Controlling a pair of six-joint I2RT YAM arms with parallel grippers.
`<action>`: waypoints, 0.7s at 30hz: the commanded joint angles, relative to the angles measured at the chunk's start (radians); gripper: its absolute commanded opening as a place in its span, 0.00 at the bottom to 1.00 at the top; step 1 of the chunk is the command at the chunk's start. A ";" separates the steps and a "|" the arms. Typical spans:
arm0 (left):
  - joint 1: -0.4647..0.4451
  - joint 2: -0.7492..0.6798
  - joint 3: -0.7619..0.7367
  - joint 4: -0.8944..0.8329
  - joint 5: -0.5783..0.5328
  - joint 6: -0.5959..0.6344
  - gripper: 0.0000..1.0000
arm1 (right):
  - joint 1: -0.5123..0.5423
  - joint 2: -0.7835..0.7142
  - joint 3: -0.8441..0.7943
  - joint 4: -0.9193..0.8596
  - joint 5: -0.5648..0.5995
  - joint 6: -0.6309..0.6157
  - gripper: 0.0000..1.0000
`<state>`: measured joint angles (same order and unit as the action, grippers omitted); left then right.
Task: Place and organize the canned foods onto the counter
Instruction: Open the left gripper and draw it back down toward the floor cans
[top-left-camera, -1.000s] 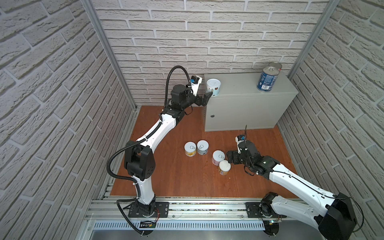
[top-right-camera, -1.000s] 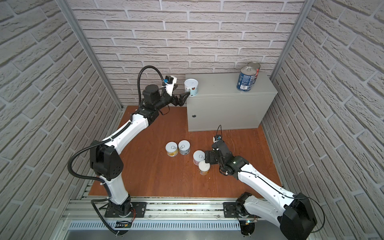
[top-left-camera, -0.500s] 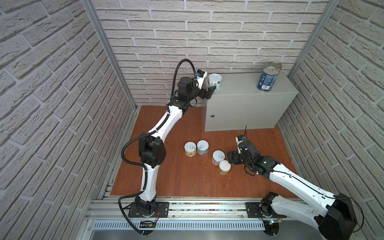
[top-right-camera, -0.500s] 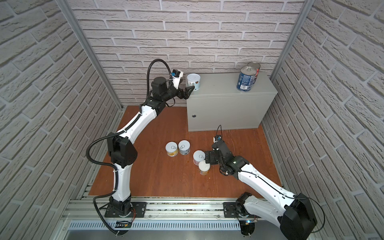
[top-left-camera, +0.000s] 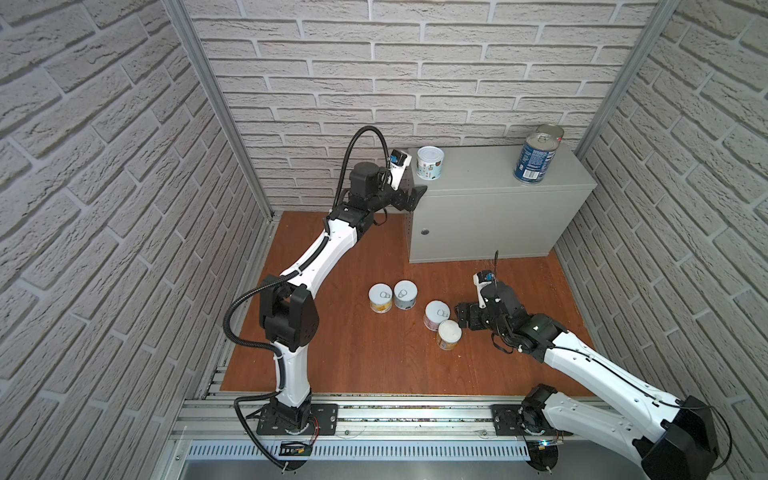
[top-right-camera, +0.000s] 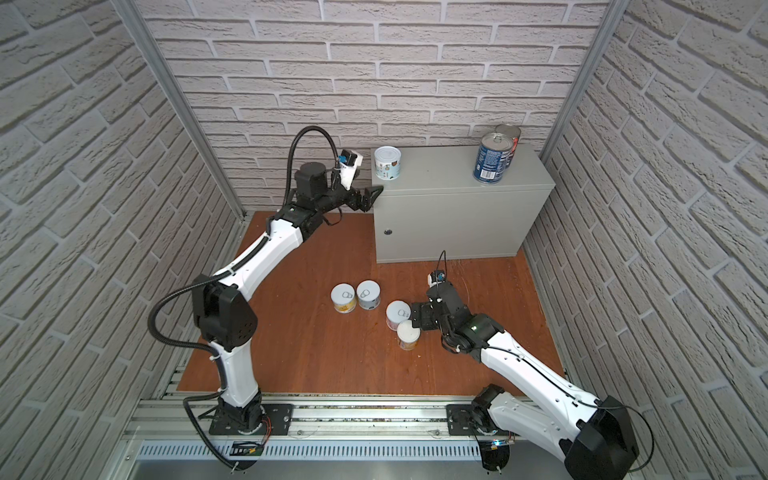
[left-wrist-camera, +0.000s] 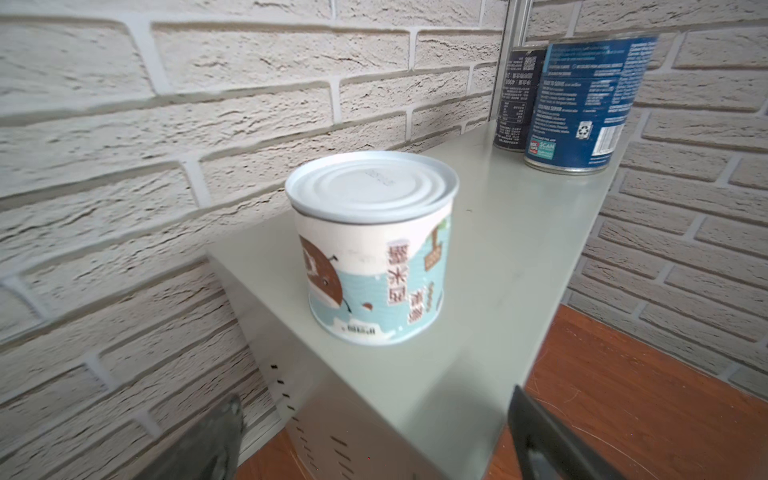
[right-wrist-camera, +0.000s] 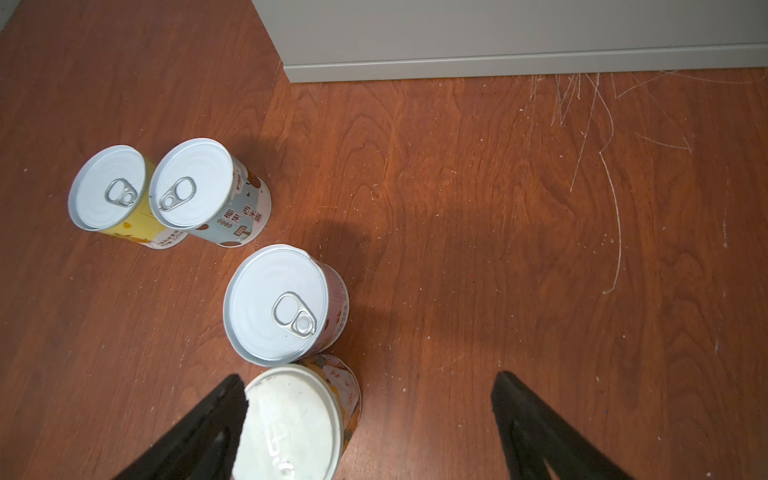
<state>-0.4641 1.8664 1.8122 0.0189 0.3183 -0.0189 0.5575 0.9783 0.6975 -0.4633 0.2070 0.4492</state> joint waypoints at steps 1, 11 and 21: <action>-0.031 -0.140 -0.125 0.125 -0.105 0.034 0.98 | -0.007 -0.025 0.029 -0.010 -0.017 -0.020 0.93; -0.106 -0.423 -0.475 0.110 -0.302 0.010 0.97 | -0.007 -0.050 0.017 -0.019 -0.053 -0.042 0.93; -0.108 -0.627 -0.668 -0.355 -0.490 -0.167 0.96 | -0.007 -0.113 0.008 -0.032 -0.146 -0.120 0.93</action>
<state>-0.5720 1.2675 1.1744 -0.1604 -0.0925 -0.1055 0.5571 0.8894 0.6975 -0.5121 0.1085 0.3740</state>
